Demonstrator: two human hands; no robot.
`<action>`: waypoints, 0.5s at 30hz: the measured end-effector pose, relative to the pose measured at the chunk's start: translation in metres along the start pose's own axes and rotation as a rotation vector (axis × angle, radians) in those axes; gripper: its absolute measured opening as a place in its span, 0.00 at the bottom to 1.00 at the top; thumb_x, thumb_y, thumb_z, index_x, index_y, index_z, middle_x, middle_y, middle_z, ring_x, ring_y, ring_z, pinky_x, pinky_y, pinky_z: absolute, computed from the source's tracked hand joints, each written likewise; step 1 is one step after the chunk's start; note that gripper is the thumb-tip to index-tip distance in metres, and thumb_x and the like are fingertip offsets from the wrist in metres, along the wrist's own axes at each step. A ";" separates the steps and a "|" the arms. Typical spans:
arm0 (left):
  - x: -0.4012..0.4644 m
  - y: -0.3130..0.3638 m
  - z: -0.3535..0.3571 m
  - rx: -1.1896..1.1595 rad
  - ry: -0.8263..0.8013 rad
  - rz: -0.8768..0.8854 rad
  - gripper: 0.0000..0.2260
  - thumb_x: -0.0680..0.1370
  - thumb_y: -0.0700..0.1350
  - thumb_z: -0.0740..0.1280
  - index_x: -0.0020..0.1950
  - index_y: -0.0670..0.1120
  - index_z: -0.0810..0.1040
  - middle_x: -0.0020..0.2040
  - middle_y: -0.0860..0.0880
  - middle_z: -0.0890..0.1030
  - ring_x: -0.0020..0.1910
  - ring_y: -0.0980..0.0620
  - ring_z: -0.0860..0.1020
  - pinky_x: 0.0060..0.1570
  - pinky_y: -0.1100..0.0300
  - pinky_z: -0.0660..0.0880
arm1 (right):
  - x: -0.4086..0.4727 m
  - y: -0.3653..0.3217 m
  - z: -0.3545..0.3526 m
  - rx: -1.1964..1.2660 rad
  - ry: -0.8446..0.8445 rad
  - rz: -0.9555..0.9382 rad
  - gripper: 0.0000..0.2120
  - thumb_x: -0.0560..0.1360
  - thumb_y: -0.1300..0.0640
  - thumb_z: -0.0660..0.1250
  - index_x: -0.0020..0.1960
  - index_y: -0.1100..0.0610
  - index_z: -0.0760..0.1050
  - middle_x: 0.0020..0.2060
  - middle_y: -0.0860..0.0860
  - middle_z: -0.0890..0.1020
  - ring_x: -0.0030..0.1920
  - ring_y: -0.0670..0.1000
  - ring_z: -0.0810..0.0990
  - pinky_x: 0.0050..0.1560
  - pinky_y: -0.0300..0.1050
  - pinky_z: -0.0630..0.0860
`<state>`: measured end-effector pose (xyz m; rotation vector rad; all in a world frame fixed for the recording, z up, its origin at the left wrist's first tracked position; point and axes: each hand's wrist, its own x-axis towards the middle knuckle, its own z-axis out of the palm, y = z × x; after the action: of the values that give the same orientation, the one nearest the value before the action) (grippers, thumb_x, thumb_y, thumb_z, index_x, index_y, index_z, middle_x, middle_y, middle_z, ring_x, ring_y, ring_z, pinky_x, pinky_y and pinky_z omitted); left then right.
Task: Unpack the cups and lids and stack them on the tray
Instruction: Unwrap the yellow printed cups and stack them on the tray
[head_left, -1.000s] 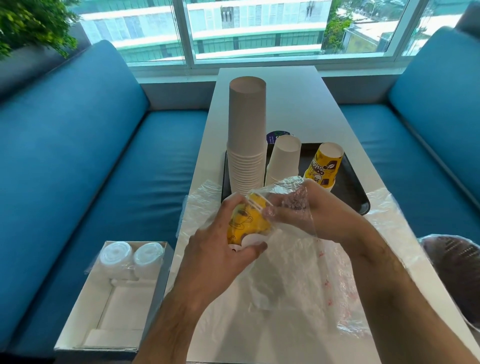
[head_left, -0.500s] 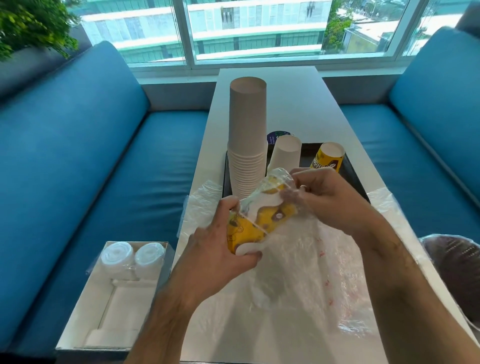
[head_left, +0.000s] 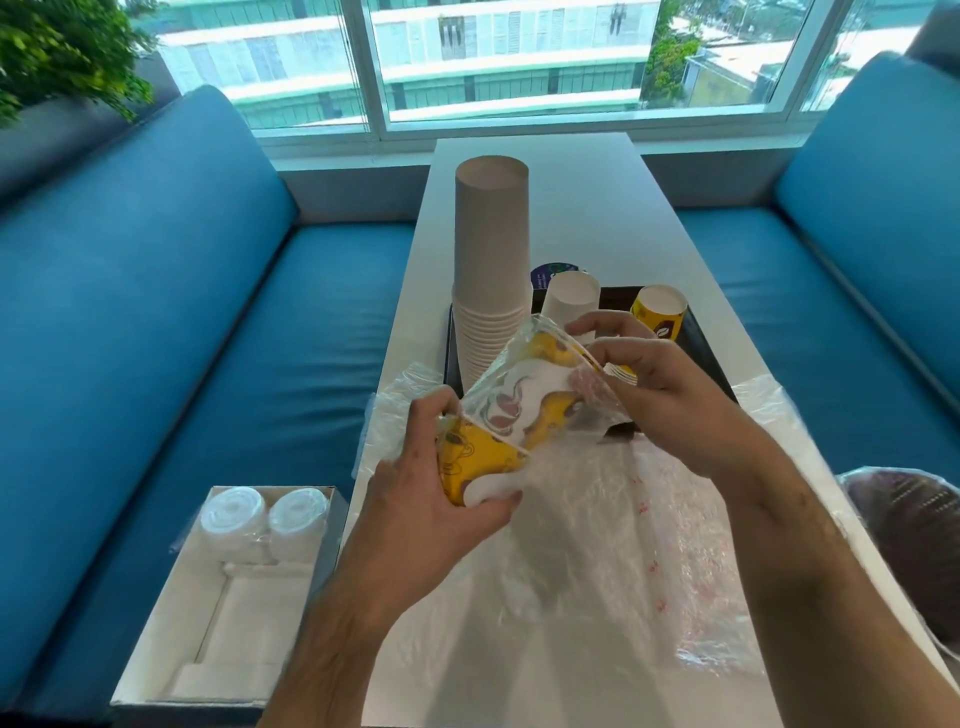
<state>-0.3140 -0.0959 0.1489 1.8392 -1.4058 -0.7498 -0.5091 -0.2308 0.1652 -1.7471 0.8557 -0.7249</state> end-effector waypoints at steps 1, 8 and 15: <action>0.000 -0.001 0.000 -0.007 0.005 -0.006 0.37 0.66 0.62 0.78 0.55 0.81 0.50 0.52 0.68 0.70 0.49 0.58 0.78 0.46 0.61 0.81 | 0.000 0.001 0.000 0.024 -0.014 0.006 0.08 0.72 0.46 0.72 0.45 0.49 0.86 0.64 0.37 0.75 0.68 0.48 0.74 0.64 0.63 0.76; 0.004 -0.001 -0.003 -0.126 0.031 -0.037 0.34 0.67 0.59 0.78 0.55 0.77 0.54 0.61 0.56 0.75 0.50 0.56 0.79 0.37 0.71 0.77 | -0.005 0.006 -0.012 0.101 -0.014 0.072 0.20 0.59 0.52 0.80 0.45 0.56 0.76 0.54 0.39 0.84 0.55 0.47 0.84 0.58 0.49 0.82; 0.004 0.007 -0.004 -0.220 0.047 -0.036 0.33 0.62 0.61 0.75 0.55 0.77 0.55 0.54 0.66 0.71 0.47 0.60 0.78 0.37 0.72 0.78 | -0.003 0.019 -0.021 -0.103 -0.142 0.147 0.34 0.63 0.54 0.82 0.63 0.38 0.72 0.58 0.38 0.77 0.59 0.47 0.80 0.56 0.40 0.81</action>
<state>-0.3141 -0.1003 0.1566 1.7038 -1.2123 -0.8389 -0.5314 -0.2437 0.1528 -1.7825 0.9261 -0.4618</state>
